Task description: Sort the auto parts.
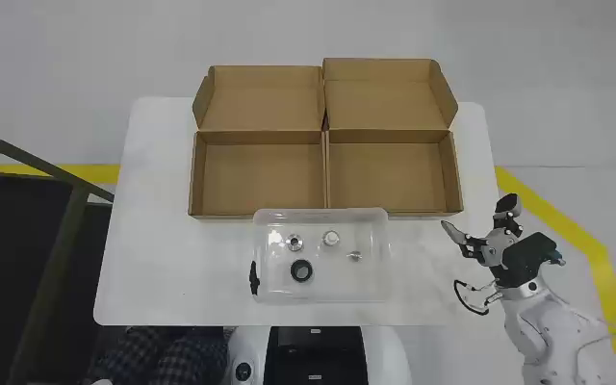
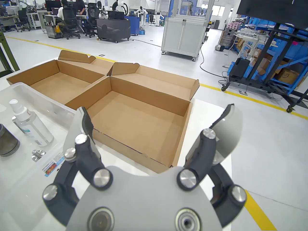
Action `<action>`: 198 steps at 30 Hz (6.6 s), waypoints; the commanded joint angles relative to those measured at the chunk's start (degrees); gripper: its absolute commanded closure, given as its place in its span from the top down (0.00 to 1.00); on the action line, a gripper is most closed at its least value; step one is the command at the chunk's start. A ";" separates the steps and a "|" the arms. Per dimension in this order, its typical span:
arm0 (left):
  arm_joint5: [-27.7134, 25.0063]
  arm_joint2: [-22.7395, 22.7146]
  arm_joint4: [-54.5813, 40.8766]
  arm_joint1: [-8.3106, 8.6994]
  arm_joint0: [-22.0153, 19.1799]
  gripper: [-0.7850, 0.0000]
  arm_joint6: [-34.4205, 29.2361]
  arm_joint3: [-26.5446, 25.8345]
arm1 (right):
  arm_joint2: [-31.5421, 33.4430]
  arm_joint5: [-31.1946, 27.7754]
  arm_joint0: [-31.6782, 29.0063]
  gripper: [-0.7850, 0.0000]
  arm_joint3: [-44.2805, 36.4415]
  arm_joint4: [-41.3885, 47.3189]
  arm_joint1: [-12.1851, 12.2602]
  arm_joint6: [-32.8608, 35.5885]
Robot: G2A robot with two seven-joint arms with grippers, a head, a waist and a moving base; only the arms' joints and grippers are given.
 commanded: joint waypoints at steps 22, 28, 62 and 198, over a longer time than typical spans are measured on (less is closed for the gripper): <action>0.00 0.00 0.00 0.00 0.00 1.00 0.00 0.00 | -0.06 0.02 0.09 1.00 -0.11 -0.02 0.00 0.15; 0.00 0.00 0.00 0.00 0.00 1.00 0.00 0.00 | -2.33 -0.89 1.57 1.00 -2.20 -1.09 0.10 3.46; 0.00 0.00 0.00 0.00 0.00 1.00 0.00 0.00 | -21.29 -8.05 7.07 1.00 -10.87 -8.39 0.46 22.80; 0.00 0.00 0.00 0.00 0.00 1.00 0.00 0.00 | -26.56 8.64 26.60 0.00 3.08 13.00 1.39 29.87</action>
